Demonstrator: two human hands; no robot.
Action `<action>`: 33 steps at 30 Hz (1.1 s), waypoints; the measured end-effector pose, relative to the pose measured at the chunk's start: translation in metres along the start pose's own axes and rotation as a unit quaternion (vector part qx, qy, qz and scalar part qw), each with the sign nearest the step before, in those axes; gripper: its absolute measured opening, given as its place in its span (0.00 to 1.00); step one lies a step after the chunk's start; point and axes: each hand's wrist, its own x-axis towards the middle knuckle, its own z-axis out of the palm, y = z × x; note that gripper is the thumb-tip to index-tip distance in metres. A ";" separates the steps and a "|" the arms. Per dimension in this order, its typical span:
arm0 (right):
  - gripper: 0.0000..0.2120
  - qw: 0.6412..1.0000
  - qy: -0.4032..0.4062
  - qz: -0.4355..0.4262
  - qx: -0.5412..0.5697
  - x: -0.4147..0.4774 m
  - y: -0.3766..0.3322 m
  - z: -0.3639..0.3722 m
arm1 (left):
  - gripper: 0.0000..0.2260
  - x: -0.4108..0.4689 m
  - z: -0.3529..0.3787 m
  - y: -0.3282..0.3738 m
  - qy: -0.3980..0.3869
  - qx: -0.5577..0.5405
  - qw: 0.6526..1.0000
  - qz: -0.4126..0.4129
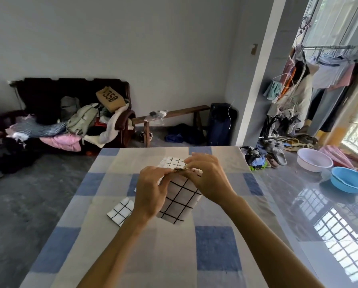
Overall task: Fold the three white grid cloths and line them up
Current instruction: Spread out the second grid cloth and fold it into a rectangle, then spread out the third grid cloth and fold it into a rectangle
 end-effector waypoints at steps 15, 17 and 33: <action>0.07 0.989 -0.113 0.069 -0.061 -0.024 0.011 0.050 | 0.11 -0.035 -0.018 -0.055 -0.101 -0.001 0.993 -0.066; 0.07 0.985 -0.137 0.077 -0.070 -0.026 0.013 0.063 | 0.07 -0.042 -0.018 -0.072 -0.133 0.035 0.989 -0.059; 0.06 0.985 -0.050 0.068 -0.153 -0.022 0.018 0.190 | 0.02 -0.085 -0.011 -0.183 -0.062 0.159 0.985 -0.036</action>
